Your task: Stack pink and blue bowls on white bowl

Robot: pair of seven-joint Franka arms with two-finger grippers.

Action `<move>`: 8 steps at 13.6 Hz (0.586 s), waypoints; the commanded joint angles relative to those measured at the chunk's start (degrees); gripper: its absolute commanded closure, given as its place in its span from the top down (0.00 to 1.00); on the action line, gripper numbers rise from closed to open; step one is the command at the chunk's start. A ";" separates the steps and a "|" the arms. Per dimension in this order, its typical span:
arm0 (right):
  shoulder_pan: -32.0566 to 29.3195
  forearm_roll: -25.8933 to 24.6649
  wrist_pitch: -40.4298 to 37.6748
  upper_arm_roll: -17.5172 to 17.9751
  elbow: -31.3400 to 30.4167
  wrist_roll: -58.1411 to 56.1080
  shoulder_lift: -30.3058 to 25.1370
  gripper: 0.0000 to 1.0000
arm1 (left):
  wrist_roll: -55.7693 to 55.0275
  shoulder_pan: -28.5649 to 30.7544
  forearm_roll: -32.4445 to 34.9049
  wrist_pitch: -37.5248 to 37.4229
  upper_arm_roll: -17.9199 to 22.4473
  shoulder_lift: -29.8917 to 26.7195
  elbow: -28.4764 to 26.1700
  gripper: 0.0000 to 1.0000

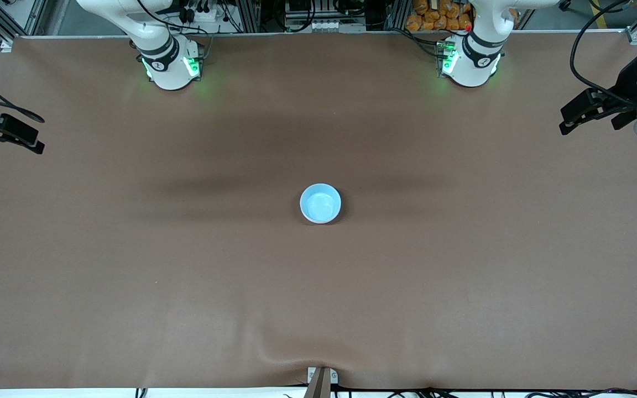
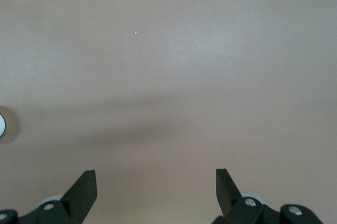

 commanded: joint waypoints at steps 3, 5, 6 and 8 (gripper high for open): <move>-0.84 0.01 -2.25 1.03 0.60 -0.71 -0.64 1.00 | 1.15 0.46 -0.42 -0.87 0.39 -1.46 -0.55 1.00; -0.75 0.09 -3.40 0.94 0.52 -0.62 -0.29 1.00 | 0.45 0.37 -0.34 -0.87 0.31 -1.20 -0.02 1.00; -0.84 0.09 -3.32 0.94 0.52 -0.71 -0.29 1.00 | 0.53 0.37 -0.34 -0.87 0.31 -1.11 0.33 1.00; -0.40 0.09 -3.23 1.03 0.52 -0.63 -0.29 1.00 | 0.62 0.37 -0.34 -0.96 0.31 -1.11 0.33 1.00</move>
